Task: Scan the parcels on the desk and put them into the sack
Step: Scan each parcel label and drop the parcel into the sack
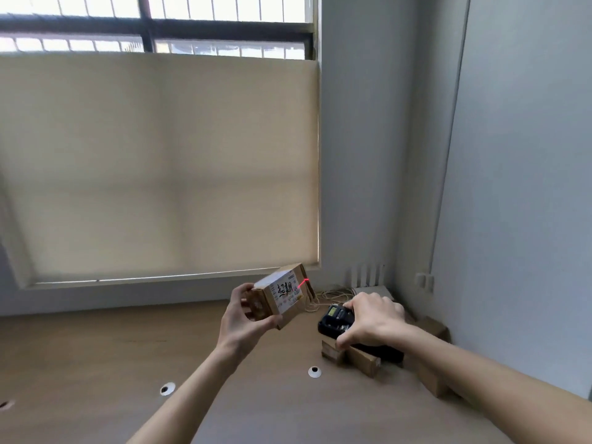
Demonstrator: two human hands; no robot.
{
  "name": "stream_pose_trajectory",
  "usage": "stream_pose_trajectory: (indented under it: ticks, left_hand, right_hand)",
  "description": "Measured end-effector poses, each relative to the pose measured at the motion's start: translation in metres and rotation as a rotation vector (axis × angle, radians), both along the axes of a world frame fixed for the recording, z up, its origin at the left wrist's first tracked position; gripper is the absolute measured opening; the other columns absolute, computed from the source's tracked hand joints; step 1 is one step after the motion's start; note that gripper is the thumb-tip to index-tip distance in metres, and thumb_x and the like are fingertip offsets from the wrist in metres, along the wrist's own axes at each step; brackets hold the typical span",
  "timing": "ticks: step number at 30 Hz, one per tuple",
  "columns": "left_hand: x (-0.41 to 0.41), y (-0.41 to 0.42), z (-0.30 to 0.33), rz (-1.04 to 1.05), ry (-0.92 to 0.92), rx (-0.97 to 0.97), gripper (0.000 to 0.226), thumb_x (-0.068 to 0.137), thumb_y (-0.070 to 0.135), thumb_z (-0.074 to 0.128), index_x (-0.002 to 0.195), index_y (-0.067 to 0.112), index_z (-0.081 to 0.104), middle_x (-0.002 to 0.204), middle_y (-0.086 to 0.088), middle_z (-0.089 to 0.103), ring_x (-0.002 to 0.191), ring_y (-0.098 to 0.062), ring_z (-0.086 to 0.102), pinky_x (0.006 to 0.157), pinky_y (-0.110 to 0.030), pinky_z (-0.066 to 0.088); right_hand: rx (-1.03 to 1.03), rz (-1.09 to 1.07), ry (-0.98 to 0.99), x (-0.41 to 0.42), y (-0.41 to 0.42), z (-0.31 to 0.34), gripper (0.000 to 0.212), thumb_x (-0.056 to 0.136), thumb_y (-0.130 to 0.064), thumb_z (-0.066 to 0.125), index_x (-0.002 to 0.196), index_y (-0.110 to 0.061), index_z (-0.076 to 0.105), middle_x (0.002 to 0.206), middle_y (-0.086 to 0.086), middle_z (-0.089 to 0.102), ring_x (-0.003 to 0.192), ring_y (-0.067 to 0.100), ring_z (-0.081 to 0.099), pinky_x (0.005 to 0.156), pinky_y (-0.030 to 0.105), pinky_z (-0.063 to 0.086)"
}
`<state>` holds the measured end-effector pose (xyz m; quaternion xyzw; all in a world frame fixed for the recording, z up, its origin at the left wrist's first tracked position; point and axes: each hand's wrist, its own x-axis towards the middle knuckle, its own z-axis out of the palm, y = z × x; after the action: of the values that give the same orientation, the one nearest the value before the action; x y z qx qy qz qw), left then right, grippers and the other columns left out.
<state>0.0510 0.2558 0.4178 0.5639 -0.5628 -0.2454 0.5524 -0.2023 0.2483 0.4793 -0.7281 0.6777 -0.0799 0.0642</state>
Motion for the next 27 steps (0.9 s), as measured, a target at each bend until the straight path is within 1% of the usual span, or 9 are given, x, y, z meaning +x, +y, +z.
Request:
stream_pose_trajectory:
  ticks: [5, 9, 12, 15, 18, 20, 22, 24, 27]
  left_hand:
    - [0.089, 0.044, 0.000, 0.115, 0.012, 0.023, 0.082, 0.060, 0.026, 0.096, 0.126, 0.037, 0.049, 0.110, 0.006, 0.064, 0.098, -0.012, 0.065, 0.082, -0.032, 0.056]
    - [0.175, 0.099, 0.005, 0.194, 0.094, 0.060, 0.080, 0.063, 0.021, 0.095, 0.126, 0.034, 0.049, 0.111, 0.004, 0.061, 0.101, -0.013, 0.062, 0.081, -0.033, 0.055]
    - [0.247, 0.153, 0.006, 0.237, 0.183, 0.100, 0.081, 0.058, 0.029, 0.093, 0.128, 0.034, 0.052, 0.113, 0.000, 0.062, 0.103, -0.017, 0.063, 0.084, -0.042, 0.060]
    - [0.328, 0.212, 0.009, 0.277, 0.311, 0.128, 0.073, 0.061, 0.031, 0.083, 0.128, 0.034, 0.055, 0.116, -0.005, 0.065, 0.103, -0.024, 0.067, 0.073, -0.037, 0.063]
    - [0.411, 0.281, 0.003, 0.350, 0.360, 0.163, 0.060, 0.074, 0.031, 0.078, 0.130, 0.036, 0.058, 0.115, -0.002, 0.072, 0.097, -0.021, 0.071, 0.065, -0.029, 0.058]
    - [0.438, 0.311, 0.001, 0.387, 0.359, 0.194, 0.041, 0.090, 0.026, 0.070, 0.129, 0.034, 0.062, 0.110, -0.001, 0.075, 0.089, -0.018, 0.072, 0.065, -0.030, 0.058]
    - [0.481, 0.358, -0.008, 0.475, 0.355, 0.210, 0.023, 0.097, 0.027, 0.062, 0.119, 0.030, 0.069, 0.101, -0.003, 0.077, 0.081, -0.020, 0.071, 0.071, -0.035, 0.058]
    - [0.520, 0.407, -0.013, 0.556, 0.360, 0.225, 0.022, 0.099, 0.031, 0.060, 0.114, 0.023, 0.073, 0.100, -0.008, 0.075, 0.081, -0.023, 0.071, 0.071, -0.035, 0.058]
    - [0.576, 0.478, -0.030, 0.764, 0.351, 0.199, 0.030, 0.096, 0.041, 0.062, 0.108, 0.016, 0.071, 0.104, -0.010, 0.075, 0.087, -0.022, 0.073, 0.070, -0.029, 0.058]
  right_hand:
    - [0.029, 0.121, -0.029, 0.086, 0.015, 0.003, 0.068, 0.048, -0.065, 0.084, 0.109, -0.036, 0.074, 0.098, -0.008, 0.074, 0.102, 0.020, 0.068, 0.075, 0.028, 0.045]
    - [0.062, 0.240, -0.116, 0.177, 0.039, 0.004, 0.061, 0.052, -0.064, 0.085, 0.106, -0.038, 0.073, 0.096, -0.010, 0.075, 0.097, 0.018, 0.069, 0.077, 0.027, 0.050]
    - [0.074, 0.339, -0.221, 0.256, 0.064, 0.001, 0.060, 0.055, -0.067, 0.083, 0.108, -0.039, 0.072, 0.092, -0.013, 0.074, 0.089, 0.012, 0.069, 0.075, 0.025, 0.054]
    - [0.092, 0.435, -0.359, 0.345, 0.098, -0.007, 0.062, 0.051, -0.069, 0.081, 0.107, -0.043, 0.070, 0.090, -0.017, 0.074, 0.087, 0.008, 0.070, 0.078, 0.027, 0.057]
    - [0.148, 0.601, -0.487, 0.443, 0.139, -0.014, 0.060, 0.048, -0.068, 0.081, 0.102, -0.043, 0.072, 0.088, -0.017, 0.074, 0.085, 0.006, 0.070, 0.081, 0.030, 0.058]
    - [0.242, 0.676, -0.620, 0.481, 0.158, -0.020, 0.058, 0.046, -0.062, 0.083, 0.098, -0.038, 0.076, 0.087, -0.012, 0.076, 0.082, 0.004, 0.071, 0.083, 0.034, 0.058]
    - [0.356, 0.787, -0.687, 0.540, 0.194, -0.026, 0.053, 0.048, -0.054, 0.084, 0.095, -0.030, 0.078, 0.091, -0.004, 0.078, 0.080, 0.006, 0.070, 0.087, 0.037, 0.059]
    - [0.440, 0.881, -0.725, 0.595, 0.230, -0.032, 0.052, 0.047, -0.052, 0.083, 0.094, -0.029, 0.078, 0.097, -0.001, 0.078, 0.083, 0.007, 0.070, 0.086, 0.032, 0.059]
    - [0.532, 1.015, -0.706, 0.674, 0.279, -0.044, 0.054, 0.054, -0.046, 0.091, 0.101, -0.023, 0.078, 0.100, 0.004, 0.077, 0.079, 0.005, 0.068, 0.075, 0.021, 0.056]
